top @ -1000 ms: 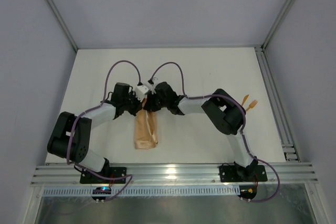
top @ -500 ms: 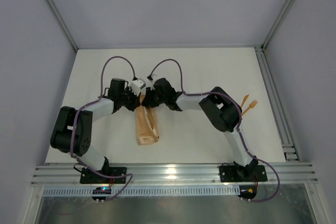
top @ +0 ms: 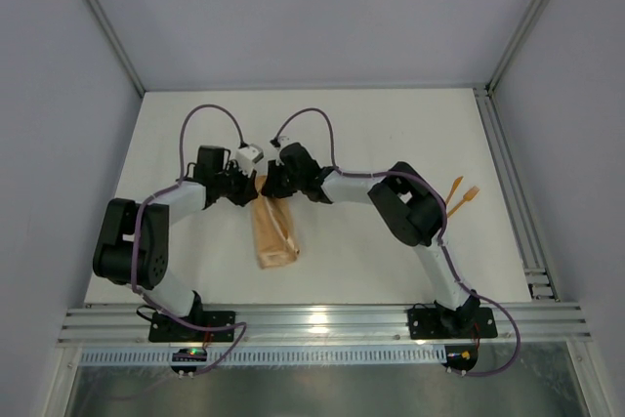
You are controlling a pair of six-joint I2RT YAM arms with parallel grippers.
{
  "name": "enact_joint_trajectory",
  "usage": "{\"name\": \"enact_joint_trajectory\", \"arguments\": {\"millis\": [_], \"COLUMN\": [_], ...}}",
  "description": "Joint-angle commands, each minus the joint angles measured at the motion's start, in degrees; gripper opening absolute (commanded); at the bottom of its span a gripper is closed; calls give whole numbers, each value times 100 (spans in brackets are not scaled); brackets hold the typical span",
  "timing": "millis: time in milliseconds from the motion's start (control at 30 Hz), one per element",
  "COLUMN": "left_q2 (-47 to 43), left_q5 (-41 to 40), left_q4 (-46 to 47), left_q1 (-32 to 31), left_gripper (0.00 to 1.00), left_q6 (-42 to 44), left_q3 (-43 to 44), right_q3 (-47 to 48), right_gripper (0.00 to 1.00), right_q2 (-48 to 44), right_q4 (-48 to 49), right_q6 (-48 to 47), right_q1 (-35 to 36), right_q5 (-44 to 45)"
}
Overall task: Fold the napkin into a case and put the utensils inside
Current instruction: Stuff the top corner of the smaller-rectangle-folded napkin into the folded napkin.
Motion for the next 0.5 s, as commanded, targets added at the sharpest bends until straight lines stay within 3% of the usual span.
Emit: {"name": "enact_joint_trajectory", "arguments": {"millis": [0,100,467], "left_q2": [84,181,322], "left_q5": [-71,-63,271], "left_q4": [-151,-318,-195], "left_q1": [42,51,86], "left_gripper": [8,0,0], "left_q6": [-149,-149,-580], "left_q3": [251,365,497], "right_q3": [105,79,-318], "right_gripper": [15,15,7], "right_q2": [126,143,3], "right_q4": [-453,-427,654], "right_q6": [416,654,1709], "right_q1": [114,122,298], "right_q5": [373,329,1058]}}
